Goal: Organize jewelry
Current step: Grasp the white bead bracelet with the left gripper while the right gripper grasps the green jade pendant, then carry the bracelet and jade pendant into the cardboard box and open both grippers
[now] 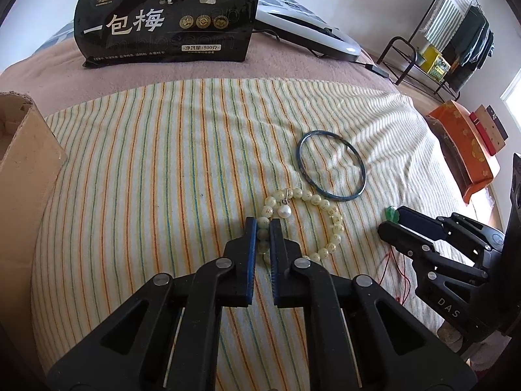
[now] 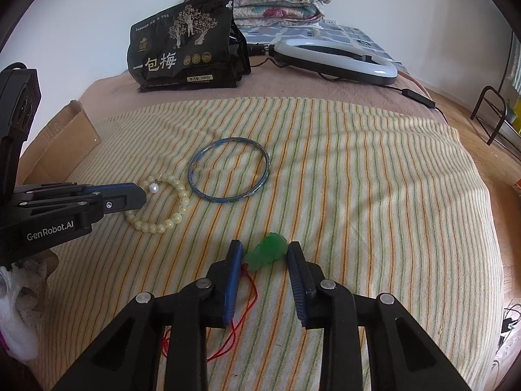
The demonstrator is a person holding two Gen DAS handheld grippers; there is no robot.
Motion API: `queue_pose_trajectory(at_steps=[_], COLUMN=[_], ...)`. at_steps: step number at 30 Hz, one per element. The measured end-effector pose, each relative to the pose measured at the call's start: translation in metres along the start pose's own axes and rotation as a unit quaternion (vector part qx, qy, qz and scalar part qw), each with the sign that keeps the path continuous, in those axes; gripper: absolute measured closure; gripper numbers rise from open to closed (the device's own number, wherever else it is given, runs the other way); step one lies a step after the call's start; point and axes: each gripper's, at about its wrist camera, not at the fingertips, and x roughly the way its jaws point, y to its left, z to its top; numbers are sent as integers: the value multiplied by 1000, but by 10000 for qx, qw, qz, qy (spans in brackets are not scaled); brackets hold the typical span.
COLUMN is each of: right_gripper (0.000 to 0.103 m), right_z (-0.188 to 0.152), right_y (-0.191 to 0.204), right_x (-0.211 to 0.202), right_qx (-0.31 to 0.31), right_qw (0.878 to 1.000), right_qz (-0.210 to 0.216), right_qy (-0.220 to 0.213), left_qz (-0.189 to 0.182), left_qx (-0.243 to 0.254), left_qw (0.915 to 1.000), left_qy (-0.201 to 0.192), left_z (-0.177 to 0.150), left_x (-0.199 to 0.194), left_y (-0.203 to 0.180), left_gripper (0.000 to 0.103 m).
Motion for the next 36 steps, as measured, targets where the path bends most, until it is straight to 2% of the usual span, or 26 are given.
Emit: queue_pose_trajectory(at_steps=[4,15,24,36], right_gripper=[75,75,75,75], right_z=[0,6,16,28], right_y=[-4,3,11,28], right_x=[-5,-27,-56,-102], right_qx=[110,77,22,-64], right_qw=[9998,9992,9984,9963], right_qz=[139,133,76,-4], right_qy=[-108,-358,-564,-856], left_qz=[-106,-277,-323,-296], left_qx=[-81,44,165,152], left_qw=[9998,9989,9976,9954], left_qy=[-117,-379,-586,-896], left_z=[2,9,9,7], left_x=[-10,-36,-68,-118], left_y=[3,-7,-12,2], left_gripper=[98,98,98,98])
